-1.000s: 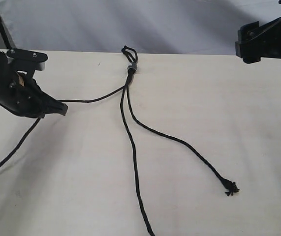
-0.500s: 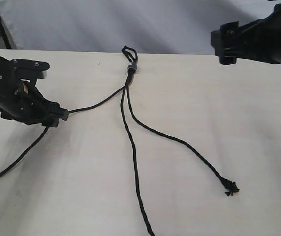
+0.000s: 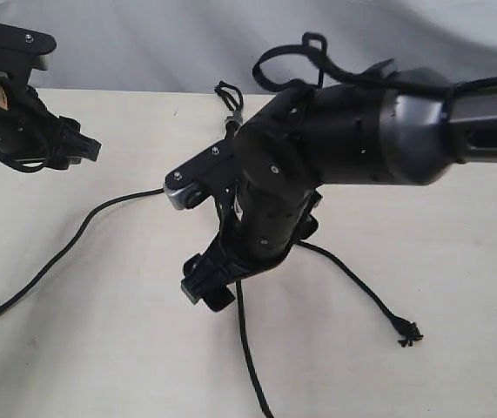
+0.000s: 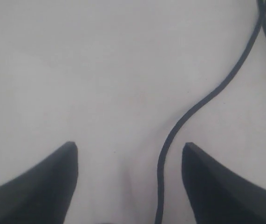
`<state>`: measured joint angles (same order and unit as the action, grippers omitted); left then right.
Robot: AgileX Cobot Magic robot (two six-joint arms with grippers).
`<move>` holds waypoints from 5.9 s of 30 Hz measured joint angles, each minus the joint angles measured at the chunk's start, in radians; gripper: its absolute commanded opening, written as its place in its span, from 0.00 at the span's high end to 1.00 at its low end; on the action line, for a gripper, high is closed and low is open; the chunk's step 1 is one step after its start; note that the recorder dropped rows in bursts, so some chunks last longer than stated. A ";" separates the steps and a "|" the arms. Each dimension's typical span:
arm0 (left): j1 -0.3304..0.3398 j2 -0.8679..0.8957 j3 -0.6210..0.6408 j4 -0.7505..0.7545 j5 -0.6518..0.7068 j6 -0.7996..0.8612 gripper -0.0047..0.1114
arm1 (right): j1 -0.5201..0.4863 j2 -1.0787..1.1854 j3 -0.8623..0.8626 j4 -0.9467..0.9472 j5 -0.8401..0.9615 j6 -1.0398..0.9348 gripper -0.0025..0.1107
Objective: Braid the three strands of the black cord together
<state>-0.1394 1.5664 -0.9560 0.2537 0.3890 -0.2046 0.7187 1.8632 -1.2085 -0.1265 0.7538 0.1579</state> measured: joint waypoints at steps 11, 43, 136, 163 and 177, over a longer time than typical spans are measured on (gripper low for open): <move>0.000 0.000 0.000 0.000 -0.016 0.000 0.44 | 0.011 0.133 -0.004 0.028 -0.006 0.000 0.36; 0.000 0.000 0.000 0.000 -0.017 0.000 0.44 | -0.463 0.074 -0.102 -0.468 -0.088 0.236 0.98; -0.177 0.000 0.000 -0.089 -0.032 0.000 0.44 | -0.496 -0.156 -0.016 -0.290 -0.044 0.197 0.35; -0.642 0.474 -0.323 -0.175 0.316 0.040 0.95 | -0.496 -0.513 0.280 -0.360 -0.302 0.231 0.35; -0.302 0.290 -0.312 0.288 0.421 -0.100 0.95 | -0.496 -0.513 0.280 -0.360 -0.308 0.237 0.35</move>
<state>-0.4412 1.8565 -1.2679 0.5414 0.8104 -0.3048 0.2229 1.3499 -0.9286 -0.4865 0.4457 0.3952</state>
